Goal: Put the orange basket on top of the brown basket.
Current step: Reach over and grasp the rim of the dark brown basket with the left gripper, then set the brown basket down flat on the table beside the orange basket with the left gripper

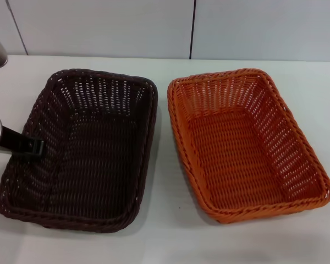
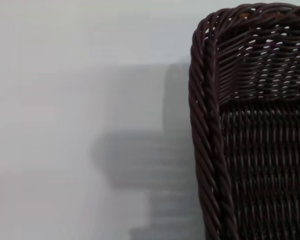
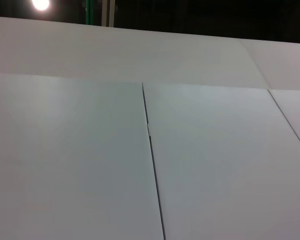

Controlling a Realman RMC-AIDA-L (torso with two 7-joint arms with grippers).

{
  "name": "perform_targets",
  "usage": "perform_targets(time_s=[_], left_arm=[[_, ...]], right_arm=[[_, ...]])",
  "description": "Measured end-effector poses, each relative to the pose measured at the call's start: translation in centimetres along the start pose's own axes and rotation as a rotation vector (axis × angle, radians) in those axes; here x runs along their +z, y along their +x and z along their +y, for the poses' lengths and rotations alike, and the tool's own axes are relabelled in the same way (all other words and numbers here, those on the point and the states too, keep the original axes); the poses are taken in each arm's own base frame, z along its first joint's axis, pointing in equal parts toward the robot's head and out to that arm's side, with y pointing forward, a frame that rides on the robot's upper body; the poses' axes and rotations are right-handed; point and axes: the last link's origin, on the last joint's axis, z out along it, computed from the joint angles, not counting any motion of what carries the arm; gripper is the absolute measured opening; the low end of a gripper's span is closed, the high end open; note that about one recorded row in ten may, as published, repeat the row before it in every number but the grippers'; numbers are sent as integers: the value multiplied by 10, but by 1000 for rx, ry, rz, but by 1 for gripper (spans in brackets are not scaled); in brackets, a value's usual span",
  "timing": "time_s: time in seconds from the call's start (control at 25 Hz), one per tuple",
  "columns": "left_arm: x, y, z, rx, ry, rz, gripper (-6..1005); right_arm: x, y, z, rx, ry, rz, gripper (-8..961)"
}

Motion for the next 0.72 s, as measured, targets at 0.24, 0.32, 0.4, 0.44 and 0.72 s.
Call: perform_targets(time_s=[0.24,0.32,0.4,0.44,0.72], left_arm=[[-17,9,-15,144,7,39,235],[-29,17,-30,210,12,78,233],[-38,26,-40,280,4,119,232],[-42,29,-44,326,-2,139,231],[-62,51,-48,689,-61,173,200]], right_arm=[[-1,0,-1,-1,4,3,677],[-3,-1,-2,-3,6,3,677],[-4,-1,-3,-6,10,1,677],[-4,-2,-3,-7,11,1,677],[-9,-3,-8,-16,21,8,677]])
